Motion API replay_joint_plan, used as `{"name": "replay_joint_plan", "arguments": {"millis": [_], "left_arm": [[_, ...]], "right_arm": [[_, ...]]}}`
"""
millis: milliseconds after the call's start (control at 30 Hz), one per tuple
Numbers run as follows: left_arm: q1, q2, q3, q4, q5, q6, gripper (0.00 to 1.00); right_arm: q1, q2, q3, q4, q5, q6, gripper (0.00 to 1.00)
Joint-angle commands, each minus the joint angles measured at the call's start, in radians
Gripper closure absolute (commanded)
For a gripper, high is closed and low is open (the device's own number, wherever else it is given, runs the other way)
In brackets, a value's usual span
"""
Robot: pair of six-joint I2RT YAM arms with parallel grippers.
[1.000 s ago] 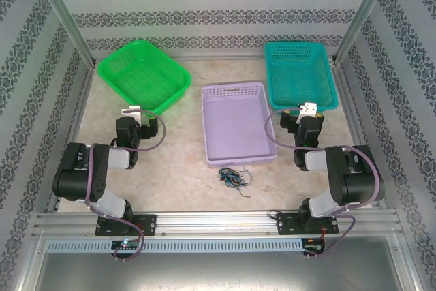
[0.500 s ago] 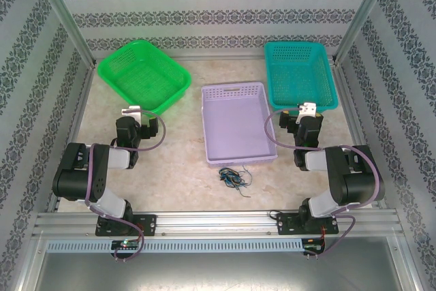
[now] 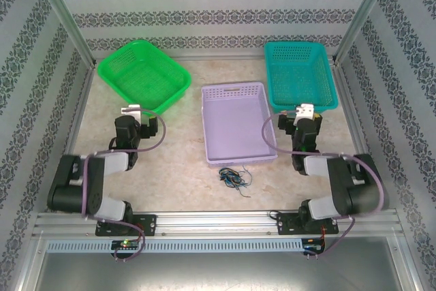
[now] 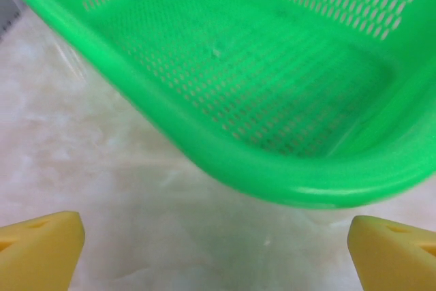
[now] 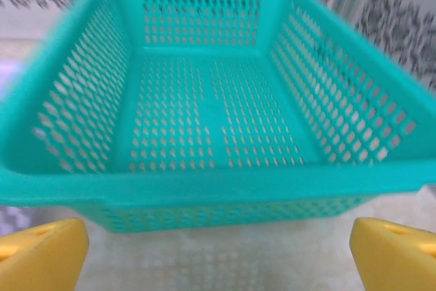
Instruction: Untangle the cables
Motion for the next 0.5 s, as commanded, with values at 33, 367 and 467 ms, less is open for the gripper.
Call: {"name": "replay_joint_plan", "arguments": {"millis": [33,367,467], "left_arm": [[-0.018,-0.325,0.012,-0.177,-0.106,-0.023,0.00],[-0.019,-0.604,0.432,-1.087,-0.357,-0.770,0.01],[-0.012,-0.537,0.518,-1.162,-0.158,-0.789,0.00]], "right_arm": [[0.111,-0.234,0.019,-0.035,0.266,-0.096,0.02],[0.205,-0.657,0.506,-1.096,0.123,0.708,0.02],[0.297,-0.550,0.709,-1.548,-0.015,0.773,0.02]]}}
